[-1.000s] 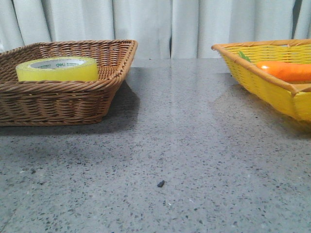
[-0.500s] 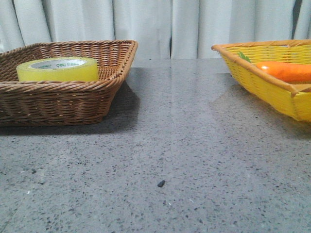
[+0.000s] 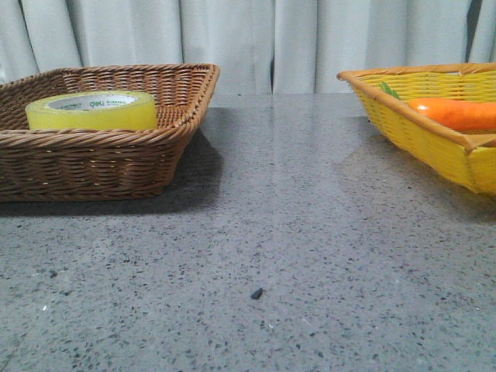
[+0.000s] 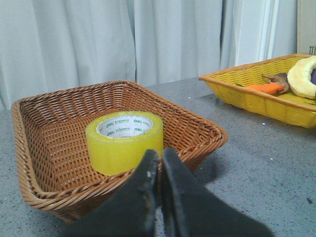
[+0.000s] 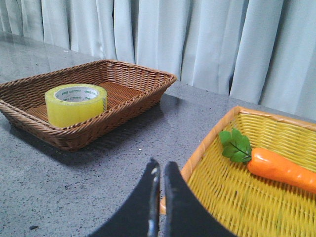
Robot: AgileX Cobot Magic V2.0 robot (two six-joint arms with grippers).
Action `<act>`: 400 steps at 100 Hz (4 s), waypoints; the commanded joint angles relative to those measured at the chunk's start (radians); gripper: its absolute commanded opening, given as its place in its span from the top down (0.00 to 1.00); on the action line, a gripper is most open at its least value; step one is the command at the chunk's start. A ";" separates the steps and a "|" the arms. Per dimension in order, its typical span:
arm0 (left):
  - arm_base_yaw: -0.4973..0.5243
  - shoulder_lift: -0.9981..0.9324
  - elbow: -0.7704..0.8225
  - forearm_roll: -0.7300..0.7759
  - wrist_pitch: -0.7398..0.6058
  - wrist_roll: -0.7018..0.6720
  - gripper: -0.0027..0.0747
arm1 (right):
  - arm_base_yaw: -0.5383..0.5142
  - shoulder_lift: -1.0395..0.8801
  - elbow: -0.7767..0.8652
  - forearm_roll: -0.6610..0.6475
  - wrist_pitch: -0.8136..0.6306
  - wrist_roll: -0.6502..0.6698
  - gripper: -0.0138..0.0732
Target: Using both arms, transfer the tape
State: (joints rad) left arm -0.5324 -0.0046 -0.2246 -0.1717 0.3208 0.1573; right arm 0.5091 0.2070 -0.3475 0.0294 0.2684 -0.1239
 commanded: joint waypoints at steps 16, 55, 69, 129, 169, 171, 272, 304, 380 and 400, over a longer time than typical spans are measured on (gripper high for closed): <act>0.002 0.011 -0.023 -0.013 -0.077 -0.003 0.99 | -0.003 0.006 -0.026 -0.004 -0.072 0.001 0.93; 0.036 -0.008 0.074 0.146 -0.178 -0.005 0.99 | -0.003 0.006 -0.026 -0.004 -0.072 0.001 0.93; 0.126 -0.008 0.150 0.099 -0.238 -0.013 0.99 | -0.003 0.006 -0.026 -0.004 -0.072 0.001 0.93; 0.484 -0.032 0.238 0.088 -0.159 -0.148 0.99 | -0.003 0.006 -0.026 -0.004 -0.072 0.001 0.93; 0.486 -0.032 0.238 0.085 -0.040 -0.157 0.99 | -0.003 0.006 -0.026 -0.004 -0.072 0.001 0.93; 0.486 -0.032 0.238 0.085 -0.040 -0.157 0.99 | -0.003 0.006 -0.026 -0.004 -0.072 0.001 0.93; 0.486 -0.032 0.238 0.085 -0.040 -0.157 0.99 | -0.182 -0.131 0.153 -0.052 -0.173 0.001 0.93; 0.486 -0.032 0.238 0.085 -0.040 -0.157 0.99 | -0.439 -0.189 0.325 0.009 -0.240 0.001 0.93; 0.486 -0.030 0.238 0.085 -0.040 -0.157 0.99 | -0.623 -0.238 0.379 0.048 0.053 0.001 0.93; 0.486 -0.030 0.238 0.085 -0.040 -0.157 0.99 | -0.623 -0.238 0.379 0.048 0.051 0.001 0.93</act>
State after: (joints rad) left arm -0.0480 -0.0055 0.0029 -0.0761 0.3309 0.0074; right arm -0.1060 -0.0107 0.0105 0.0767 0.3331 -0.1224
